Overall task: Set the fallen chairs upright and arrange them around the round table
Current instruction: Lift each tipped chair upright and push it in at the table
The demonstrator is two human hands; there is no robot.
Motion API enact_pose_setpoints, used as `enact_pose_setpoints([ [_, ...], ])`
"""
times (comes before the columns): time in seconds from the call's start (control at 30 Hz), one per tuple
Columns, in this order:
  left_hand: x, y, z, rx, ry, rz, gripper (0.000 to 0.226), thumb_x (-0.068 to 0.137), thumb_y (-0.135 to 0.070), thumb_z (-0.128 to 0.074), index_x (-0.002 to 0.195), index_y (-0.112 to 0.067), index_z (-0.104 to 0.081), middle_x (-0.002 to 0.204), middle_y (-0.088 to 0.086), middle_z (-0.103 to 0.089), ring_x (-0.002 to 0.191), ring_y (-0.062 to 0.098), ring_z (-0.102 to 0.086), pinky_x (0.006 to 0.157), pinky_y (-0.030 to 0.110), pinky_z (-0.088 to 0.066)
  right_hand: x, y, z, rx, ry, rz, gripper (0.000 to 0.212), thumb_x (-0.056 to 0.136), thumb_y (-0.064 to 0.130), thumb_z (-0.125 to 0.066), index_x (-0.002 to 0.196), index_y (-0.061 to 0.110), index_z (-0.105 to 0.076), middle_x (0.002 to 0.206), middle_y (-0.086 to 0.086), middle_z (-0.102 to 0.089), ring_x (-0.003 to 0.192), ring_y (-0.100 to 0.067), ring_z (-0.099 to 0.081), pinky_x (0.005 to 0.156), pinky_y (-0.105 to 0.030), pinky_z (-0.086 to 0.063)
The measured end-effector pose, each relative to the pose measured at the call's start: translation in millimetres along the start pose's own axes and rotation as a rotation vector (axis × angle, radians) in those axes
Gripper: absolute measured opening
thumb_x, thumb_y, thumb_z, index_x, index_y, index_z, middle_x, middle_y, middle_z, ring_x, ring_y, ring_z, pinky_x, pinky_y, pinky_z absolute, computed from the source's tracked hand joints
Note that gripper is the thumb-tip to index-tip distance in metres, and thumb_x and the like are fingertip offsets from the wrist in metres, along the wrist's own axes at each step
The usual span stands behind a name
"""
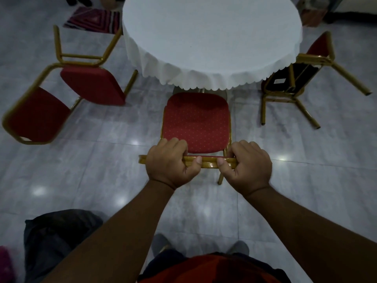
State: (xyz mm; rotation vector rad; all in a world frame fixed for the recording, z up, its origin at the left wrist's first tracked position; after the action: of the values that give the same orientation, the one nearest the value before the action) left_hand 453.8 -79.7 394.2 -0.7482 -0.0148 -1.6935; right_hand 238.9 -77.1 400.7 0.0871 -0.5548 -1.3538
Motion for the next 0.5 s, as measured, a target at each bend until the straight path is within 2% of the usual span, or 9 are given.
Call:
enact_pose_setpoints([
  [0.5,24,11,-17,0.015,-0.015,-0.02,0.051,0.087,-0.063,-0.038,0.067,-0.017,-0.049,0.063,-0.001,-0.048,0.059,0.022,-0.043,0.053,0.031,-0.027,25,-8,-11,-0.014,-0.043,0.002,0.052,0.09,0.066,-0.033,0.072,0.02,-0.05,0.069,0.004,-0.046,0.066,-0.017,-0.041,0.06,-0.032,-0.027],
])
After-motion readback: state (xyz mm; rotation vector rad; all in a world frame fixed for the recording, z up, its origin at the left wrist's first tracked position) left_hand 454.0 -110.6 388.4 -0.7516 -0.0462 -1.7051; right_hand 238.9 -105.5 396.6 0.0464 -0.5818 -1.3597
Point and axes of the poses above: each hand's wrist, its own x-axis towards the middle knuckle, its own z-axis out of the back of the hand, y = z × x, the point moved 2 cm from there along x, towards the middle knuckle
